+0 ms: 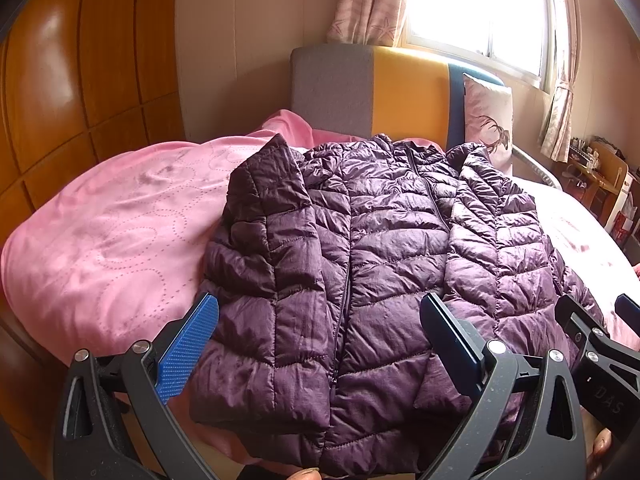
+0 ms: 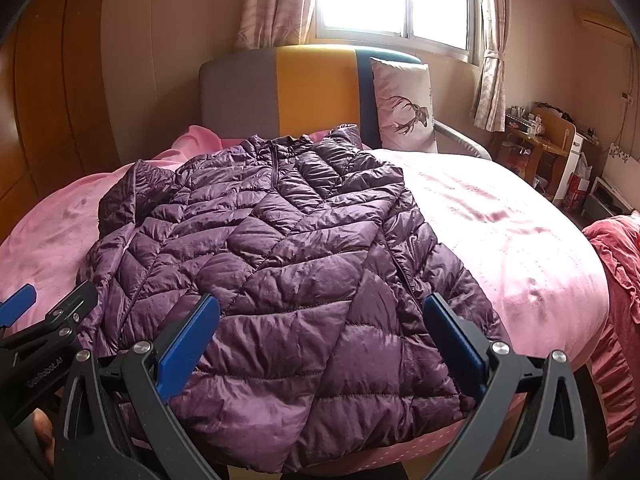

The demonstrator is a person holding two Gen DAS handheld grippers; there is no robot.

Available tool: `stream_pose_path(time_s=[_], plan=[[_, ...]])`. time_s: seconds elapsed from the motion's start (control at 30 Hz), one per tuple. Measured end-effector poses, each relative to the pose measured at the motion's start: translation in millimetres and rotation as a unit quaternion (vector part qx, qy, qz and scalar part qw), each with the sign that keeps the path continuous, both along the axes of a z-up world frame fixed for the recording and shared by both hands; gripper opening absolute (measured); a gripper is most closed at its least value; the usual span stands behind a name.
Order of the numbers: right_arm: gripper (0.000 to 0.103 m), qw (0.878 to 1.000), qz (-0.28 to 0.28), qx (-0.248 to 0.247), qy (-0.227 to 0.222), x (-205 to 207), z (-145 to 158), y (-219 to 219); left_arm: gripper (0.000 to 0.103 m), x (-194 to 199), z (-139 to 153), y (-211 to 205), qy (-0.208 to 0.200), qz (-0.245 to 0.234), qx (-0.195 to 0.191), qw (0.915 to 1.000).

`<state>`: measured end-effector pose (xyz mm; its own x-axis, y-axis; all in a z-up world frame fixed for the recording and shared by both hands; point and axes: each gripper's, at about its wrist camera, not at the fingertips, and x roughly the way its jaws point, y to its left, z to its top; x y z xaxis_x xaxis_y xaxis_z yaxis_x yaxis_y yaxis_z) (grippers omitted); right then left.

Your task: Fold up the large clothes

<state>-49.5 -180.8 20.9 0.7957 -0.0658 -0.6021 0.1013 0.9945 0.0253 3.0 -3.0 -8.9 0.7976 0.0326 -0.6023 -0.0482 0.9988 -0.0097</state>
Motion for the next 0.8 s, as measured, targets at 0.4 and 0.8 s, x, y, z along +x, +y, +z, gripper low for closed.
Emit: stream_pose_path(time_s=[0.4, 0.8], plan=[[0.101, 1.000, 0.004, 0.002, 0.003, 1.5, -2.5, 0.6, 0.099, 2.8, -3.9, 0.7, 0.008, 0.004, -0.001, 1.0000], [0.101, 1.000, 0.006, 0.003, -0.001, 0.0, -1.2, 1.1, 0.099, 3.2, -4.1, 0.9, 0.010, 0.005, -0.002, 0.9999]])
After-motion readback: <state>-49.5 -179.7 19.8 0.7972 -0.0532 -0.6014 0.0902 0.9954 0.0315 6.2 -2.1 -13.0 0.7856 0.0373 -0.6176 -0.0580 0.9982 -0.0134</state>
